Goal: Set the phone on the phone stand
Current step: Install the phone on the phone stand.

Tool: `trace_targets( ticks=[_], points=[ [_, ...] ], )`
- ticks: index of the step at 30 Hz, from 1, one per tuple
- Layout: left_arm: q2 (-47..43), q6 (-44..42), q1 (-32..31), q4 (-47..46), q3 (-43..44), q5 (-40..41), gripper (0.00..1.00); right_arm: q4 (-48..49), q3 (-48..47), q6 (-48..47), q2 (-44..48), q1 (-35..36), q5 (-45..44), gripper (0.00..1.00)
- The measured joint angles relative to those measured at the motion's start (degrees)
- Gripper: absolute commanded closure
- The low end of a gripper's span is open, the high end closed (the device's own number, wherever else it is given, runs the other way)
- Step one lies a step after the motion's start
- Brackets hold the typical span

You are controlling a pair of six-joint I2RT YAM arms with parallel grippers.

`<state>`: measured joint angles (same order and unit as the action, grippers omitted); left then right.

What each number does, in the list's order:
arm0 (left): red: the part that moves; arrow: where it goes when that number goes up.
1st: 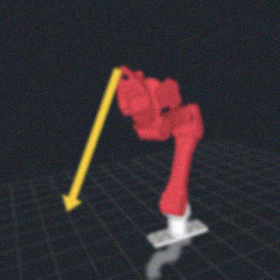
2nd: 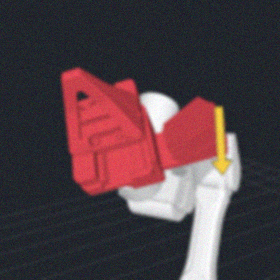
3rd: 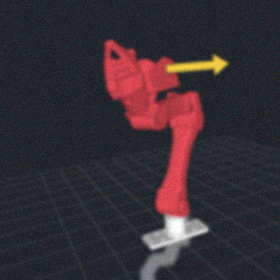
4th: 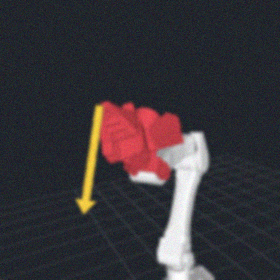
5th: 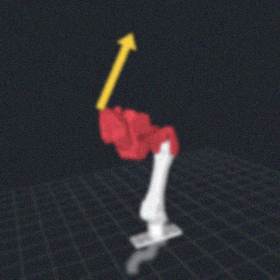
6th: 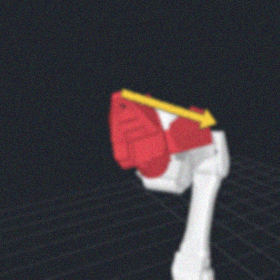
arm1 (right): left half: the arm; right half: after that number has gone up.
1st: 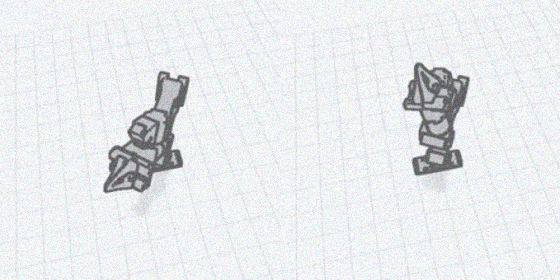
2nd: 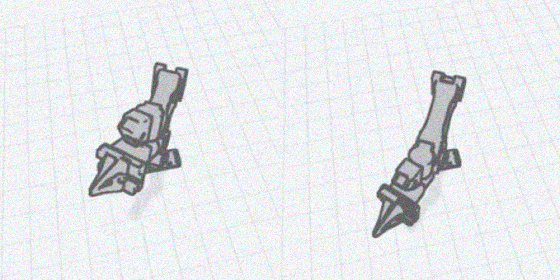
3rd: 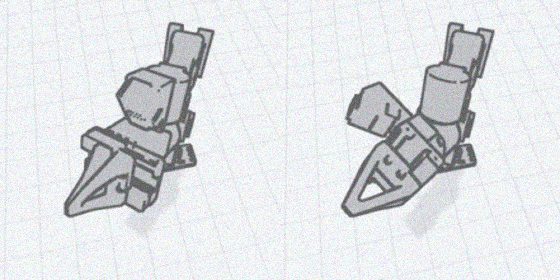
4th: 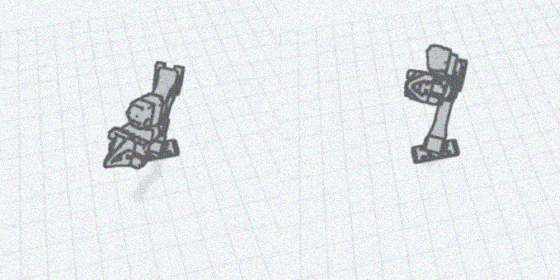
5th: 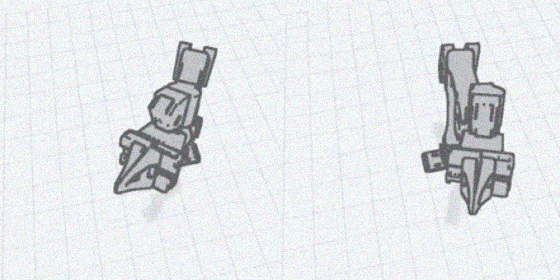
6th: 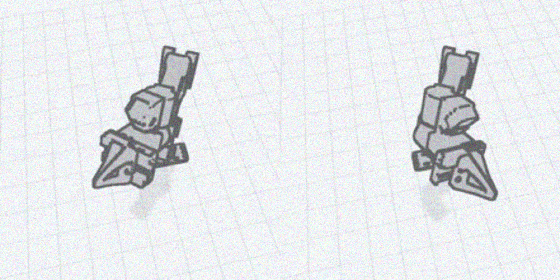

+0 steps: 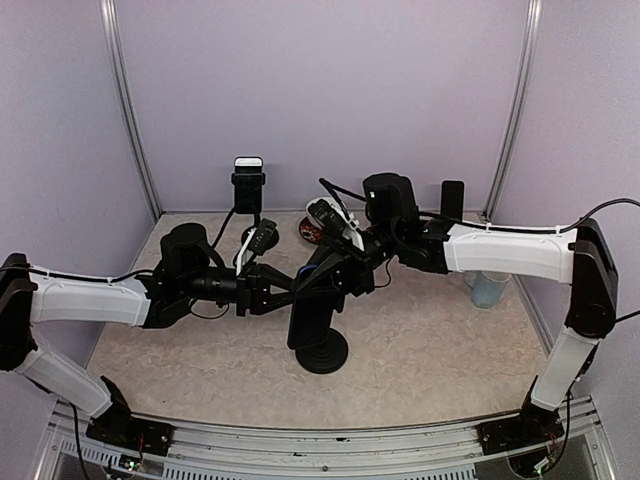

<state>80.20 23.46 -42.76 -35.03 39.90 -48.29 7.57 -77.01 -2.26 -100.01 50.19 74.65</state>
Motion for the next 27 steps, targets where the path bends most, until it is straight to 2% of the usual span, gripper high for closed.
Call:
trace_targets(
  ticks=[27],
  points=[
    [-2.8, -2.89, -0.2, 3.19, -0.04, -0.13, 1.0, 2.93, 0.76, 2.43, -1.6, -0.9, 2.05, 1.0]
  ],
)
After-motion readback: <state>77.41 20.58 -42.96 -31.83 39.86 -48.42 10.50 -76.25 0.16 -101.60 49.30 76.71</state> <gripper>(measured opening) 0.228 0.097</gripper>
